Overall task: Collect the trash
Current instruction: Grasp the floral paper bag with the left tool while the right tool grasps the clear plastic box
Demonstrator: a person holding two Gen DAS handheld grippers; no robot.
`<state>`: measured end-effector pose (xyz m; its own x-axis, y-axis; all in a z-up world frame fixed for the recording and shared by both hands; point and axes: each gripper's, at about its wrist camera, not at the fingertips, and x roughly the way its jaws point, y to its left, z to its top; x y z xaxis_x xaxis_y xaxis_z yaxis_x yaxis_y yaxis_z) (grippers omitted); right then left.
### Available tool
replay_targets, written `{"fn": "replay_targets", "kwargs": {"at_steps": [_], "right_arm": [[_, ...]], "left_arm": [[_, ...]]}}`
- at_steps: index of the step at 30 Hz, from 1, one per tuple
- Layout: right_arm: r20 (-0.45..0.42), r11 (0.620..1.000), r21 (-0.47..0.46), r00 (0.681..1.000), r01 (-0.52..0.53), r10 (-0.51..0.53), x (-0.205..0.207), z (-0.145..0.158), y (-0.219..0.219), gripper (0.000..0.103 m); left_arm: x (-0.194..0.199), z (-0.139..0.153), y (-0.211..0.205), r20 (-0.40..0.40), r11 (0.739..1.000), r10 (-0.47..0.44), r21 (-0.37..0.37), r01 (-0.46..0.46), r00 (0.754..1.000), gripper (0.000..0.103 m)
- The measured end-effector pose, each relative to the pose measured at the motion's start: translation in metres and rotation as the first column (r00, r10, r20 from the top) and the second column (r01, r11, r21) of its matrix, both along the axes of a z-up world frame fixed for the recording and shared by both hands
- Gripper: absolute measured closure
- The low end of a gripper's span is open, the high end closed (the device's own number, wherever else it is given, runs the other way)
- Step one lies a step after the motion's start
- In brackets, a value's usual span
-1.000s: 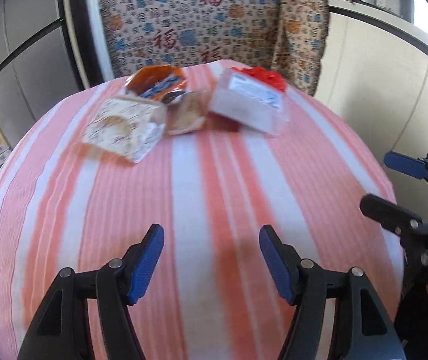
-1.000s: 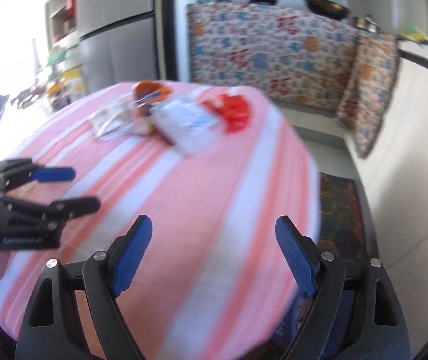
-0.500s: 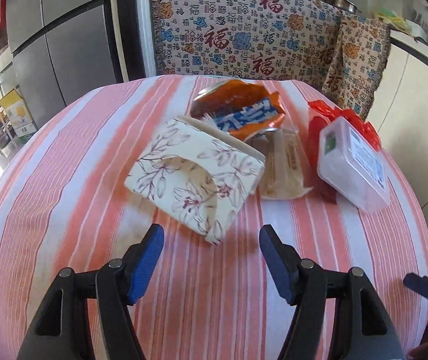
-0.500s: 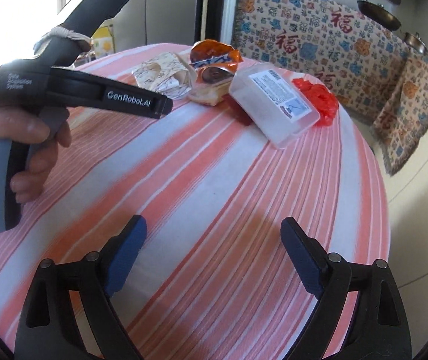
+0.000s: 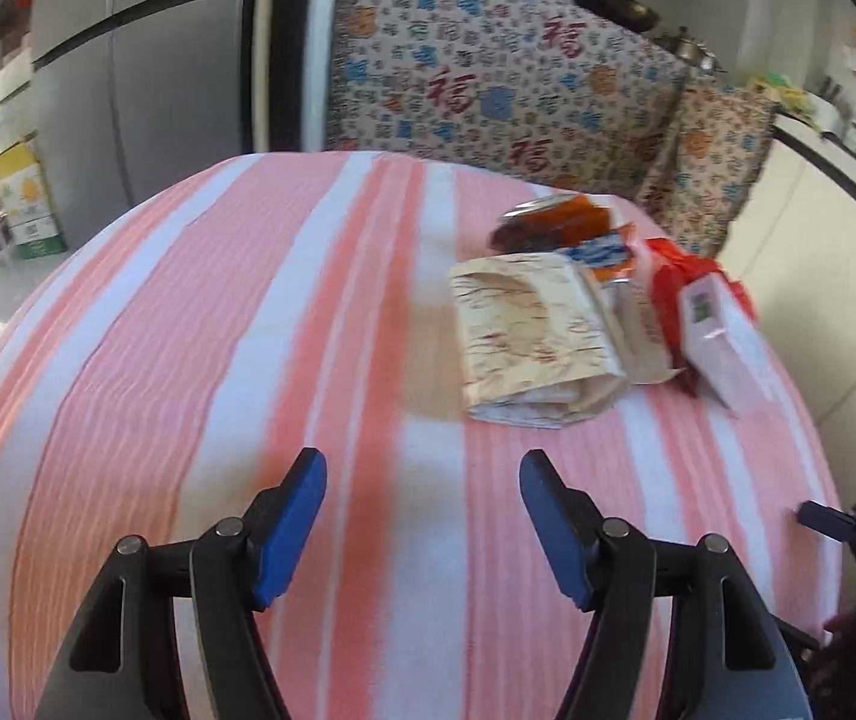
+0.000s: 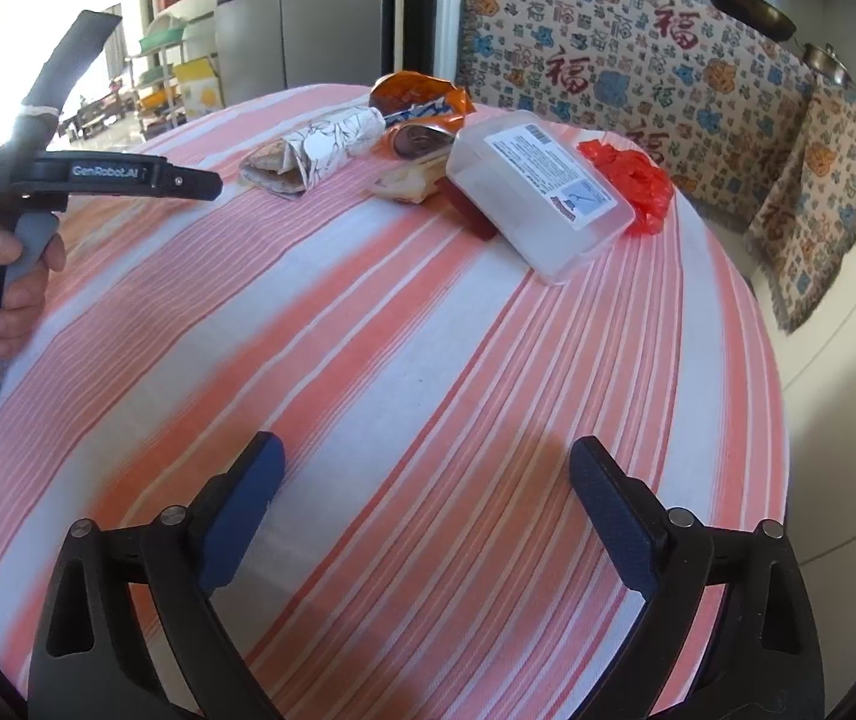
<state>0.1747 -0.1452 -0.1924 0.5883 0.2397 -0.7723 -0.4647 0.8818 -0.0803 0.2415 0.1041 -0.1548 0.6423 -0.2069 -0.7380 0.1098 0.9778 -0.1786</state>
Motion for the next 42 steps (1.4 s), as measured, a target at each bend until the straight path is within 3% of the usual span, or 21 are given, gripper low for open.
{"fn": "replay_targets", "kwargs": {"at_steps": [2,4,7,10,14,16,18,20,31,36,39,42], "right_arm": [[0.001,1.000,0.000,1.000,0.003,-0.003,0.000,0.000,0.000,0.006],[0.004,1.000,0.000,1.000,0.004,-0.004,-0.001,0.000,-0.001,0.006],[0.006,1.000,0.000,1.000,0.006,-0.006,-0.002,0.000,-0.001,0.006],[0.006,1.000,0.000,1.000,0.006,-0.006,-0.002,-0.001,-0.001,0.006],[0.005,1.000,0.006,1.000,0.006,-0.006,-0.002,-0.001,-0.002,0.006],[-0.001,1.000,0.012,1.000,0.007,-0.007,-0.001,-0.001,-0.002,0.006],[-0.007,1.000,0.015,1.000,0.008,-0.008,0.000,-0.002,-0.002,0.006],[-0.009,1.000,0.016,1.000,0.009,-0.009,0.000,-0.002,-0.002,0.005],[-0.029,1.000,0.020,1.000,0.013,-0.013,0.008,-0.002,-0.002,0.005],[-0.023,0.997,-0.025,0.997,0.069,-0.070,0.034,-0.001,-0.013,0.005],[-0.040,0.995,-0.005,0.995,0.096,-0.096,0.060,-0.003,-0.030,0.003],[-0.044,0.997,0.024,0.997,0.072,-0.071,0.086,-0.001,-0.041,0.002]], "left_arm": [[0.001,0.013,-0.023,0.045,0.997,-0.073,0.031,0.072,0.996,0.024],[0.008,0.023,-0.040,0.073,0.991,-0.127,0.052,0.124,0.989,0.023],[0.034,0.024,-0.064,0.042,0.979,-0.169,0.120,0.163,0.985,0.022],[0.067,0.003,-0.066,-0.030,0.970,-0.151,0.189,0.154,0.988,0.022],[0.082,-0.018,-0.060,-0.067,0.953,-0.115,0.273,0.130,0.991,0.022],[0.082,-0.019,-0.051,-0.056,0.962,-0.114,0.243,0.124,0.992,0.023],[0.076,-0.018,-0.039,-0.048,0.970,-0.113,0.210,0.121,0.992,0.041],[0.070,-0.018,-0.030,-0.048,0.976,-0.112,0.181,0.119,0.993,0.041],[-0.016,-0.011,-0.010,-0.070,0.974,-0.117,0.189,0.129,0.991,0.040],[-0.010,-0.016,-0.009,-0.041,0.968,-0.077,0.237,0.085,0.996,0.012],[0.001,-0.020,0.004,-0.071,0.984,-0.064,0.165,0.075,0.995,0.008],[0.004,-0.021,0.003,-0.072,0.982,-0.075,0.169,0.086,0.995,0.005]]}}
